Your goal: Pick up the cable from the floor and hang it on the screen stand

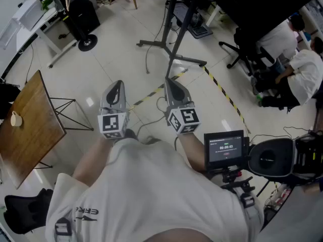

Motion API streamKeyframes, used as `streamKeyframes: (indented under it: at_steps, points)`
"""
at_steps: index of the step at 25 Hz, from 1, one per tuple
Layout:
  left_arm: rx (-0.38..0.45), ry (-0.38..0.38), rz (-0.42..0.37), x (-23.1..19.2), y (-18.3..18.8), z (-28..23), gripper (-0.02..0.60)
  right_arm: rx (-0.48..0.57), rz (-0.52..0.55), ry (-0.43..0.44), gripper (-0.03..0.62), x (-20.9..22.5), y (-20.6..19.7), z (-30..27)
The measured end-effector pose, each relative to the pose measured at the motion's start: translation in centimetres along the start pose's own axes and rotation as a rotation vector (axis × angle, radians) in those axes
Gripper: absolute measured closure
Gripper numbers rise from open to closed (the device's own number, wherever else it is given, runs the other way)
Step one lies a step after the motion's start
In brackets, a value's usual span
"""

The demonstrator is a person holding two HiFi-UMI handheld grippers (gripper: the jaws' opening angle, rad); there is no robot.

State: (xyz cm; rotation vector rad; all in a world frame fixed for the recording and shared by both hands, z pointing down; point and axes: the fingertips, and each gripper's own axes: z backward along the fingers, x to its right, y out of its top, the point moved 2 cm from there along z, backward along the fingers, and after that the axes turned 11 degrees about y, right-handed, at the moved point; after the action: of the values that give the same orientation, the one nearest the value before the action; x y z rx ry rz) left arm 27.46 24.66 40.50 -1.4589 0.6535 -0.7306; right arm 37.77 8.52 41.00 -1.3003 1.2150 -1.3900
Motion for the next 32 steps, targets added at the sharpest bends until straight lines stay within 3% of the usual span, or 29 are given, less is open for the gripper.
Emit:
streamKeyframes:
  at_steps: [7, 22, 32]
  points:
    - [0.005, -0.024, 0.004, -0.3, 0.0, -2.6, 0.580, 0.009, 0.013, 0.004, 0.580, 1.2, 0.6, -2.7]
    - [0.072, -0.166, 0.052, -7.3, 3.3, -21.8, 0.580, 0.004, 0.128, -0.107, 0.580, 7.0, 6.5, -20.0]
    - [0.058, -0.191, 0.073, -11.0, 4.8, -30.5, 0.578, -0.026, 0.143, -0.163, 0.580, 10.6, 8.8, -27.8]
